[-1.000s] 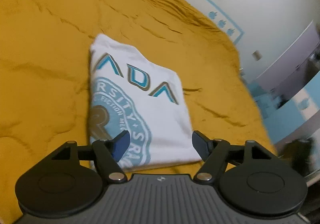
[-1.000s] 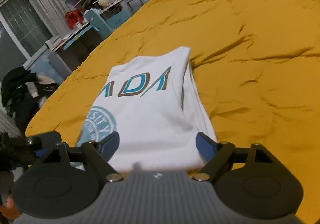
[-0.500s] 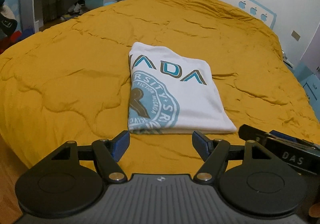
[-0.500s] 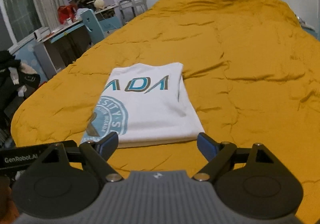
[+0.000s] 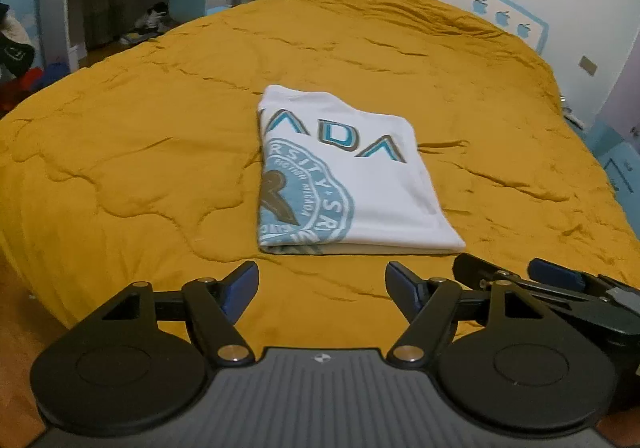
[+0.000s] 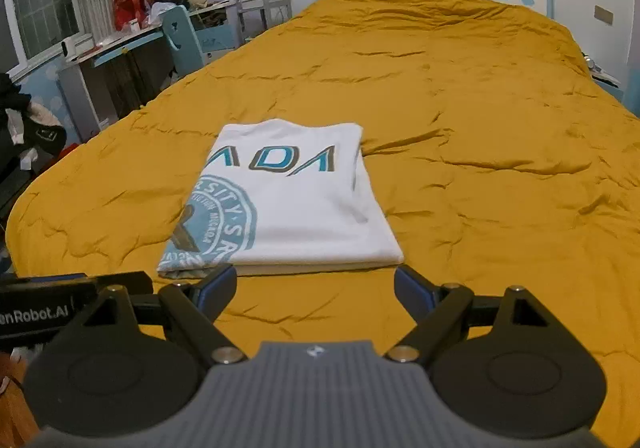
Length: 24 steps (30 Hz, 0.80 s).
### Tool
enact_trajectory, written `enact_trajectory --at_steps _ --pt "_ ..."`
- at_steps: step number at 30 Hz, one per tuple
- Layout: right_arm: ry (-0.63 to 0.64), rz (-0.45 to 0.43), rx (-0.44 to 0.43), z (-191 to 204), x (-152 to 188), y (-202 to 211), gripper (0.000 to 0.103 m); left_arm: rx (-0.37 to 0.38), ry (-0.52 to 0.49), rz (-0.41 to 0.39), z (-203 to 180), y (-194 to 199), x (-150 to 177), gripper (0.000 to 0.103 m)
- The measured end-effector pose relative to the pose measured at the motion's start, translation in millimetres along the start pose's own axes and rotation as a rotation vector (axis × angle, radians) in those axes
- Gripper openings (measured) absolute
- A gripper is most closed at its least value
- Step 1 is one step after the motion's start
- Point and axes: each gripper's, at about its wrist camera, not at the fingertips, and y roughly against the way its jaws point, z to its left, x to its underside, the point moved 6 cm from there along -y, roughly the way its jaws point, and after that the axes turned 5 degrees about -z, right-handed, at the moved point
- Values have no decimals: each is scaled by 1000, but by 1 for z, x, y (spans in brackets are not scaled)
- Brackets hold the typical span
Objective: Fold small clothes
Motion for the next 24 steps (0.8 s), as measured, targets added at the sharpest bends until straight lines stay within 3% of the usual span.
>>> enact_trajectory --at_steps 11,24 --pt "32 4 30 8 0 -2 82 -9 -2 -4 5 -1 1 85" --pt "47 17 47 8 1 -1 82 4 69 34 8 -3 8 84"
